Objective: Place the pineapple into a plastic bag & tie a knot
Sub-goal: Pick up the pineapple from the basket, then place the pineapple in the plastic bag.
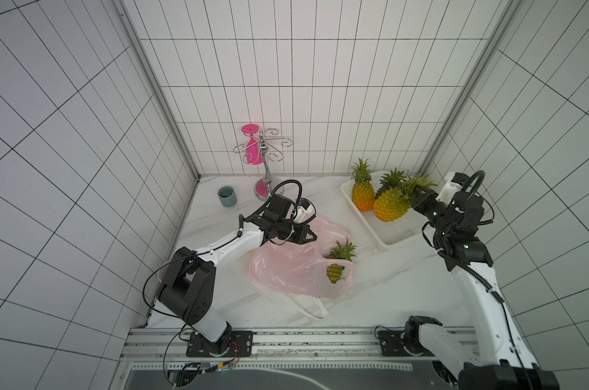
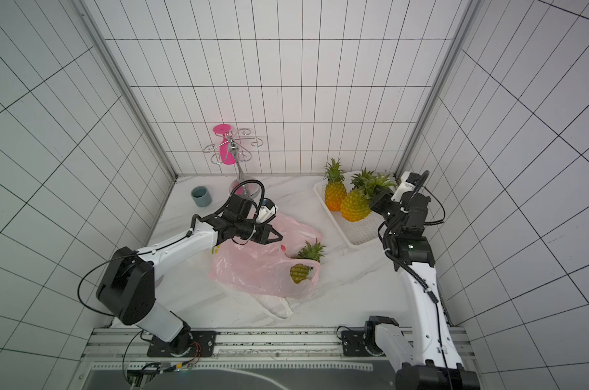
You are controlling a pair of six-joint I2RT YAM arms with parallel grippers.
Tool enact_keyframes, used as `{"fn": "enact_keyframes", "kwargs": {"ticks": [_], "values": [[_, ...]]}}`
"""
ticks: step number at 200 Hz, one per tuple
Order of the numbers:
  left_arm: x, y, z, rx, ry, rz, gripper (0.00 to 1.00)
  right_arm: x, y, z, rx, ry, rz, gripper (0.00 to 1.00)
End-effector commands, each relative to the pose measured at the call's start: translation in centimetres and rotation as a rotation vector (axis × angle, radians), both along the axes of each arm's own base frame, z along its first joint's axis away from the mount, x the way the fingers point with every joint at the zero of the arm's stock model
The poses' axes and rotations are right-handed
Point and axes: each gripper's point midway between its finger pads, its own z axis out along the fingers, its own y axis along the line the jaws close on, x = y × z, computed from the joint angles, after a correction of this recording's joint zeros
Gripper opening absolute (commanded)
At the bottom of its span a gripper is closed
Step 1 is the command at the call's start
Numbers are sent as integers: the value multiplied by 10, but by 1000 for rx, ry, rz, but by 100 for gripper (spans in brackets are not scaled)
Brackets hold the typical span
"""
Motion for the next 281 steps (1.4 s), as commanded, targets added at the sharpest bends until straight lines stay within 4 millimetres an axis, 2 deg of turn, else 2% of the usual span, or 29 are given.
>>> {"fn": "enact_keyframes", "kwargs": {"ticks": [1,26,56,80,112,146,177,201,247,264,281], "values": [[-1,1,6,2,-39,2,0,-13,63,-8,171,-22,207,0],[-1,2,9,2,-43,16,0,-23,111,-21,234,-9,316,0],[-1,3,13,-12,-45,35,0,-27,139,-53,272,50,357,0],[-1,3,18,-26,-50,49,0,-29,148,-78,349,80,359,0],[0,3,27,-48,-71,75,0,-29,154,-102,516,95,350,0],[0,0,33,-49,-92,86,0,-27,161,-97,659,65,367,0],[-1,-4,33,-48,-98,86,0,-24,160,-103,755,73,338,0],[1,-5,32,-50,-96,91,0,-24,175,-107,831,103,398,0],[8,-7,37,-53,-130,94,0,-30,214,-143,774,234,489,0],[11,-9,37,-51,-136,94,0,-28,223,-169,712,320,499,0],[15,-8,34,-42,-143,103,0,-29,236,-176,699,353,576,0]]}}
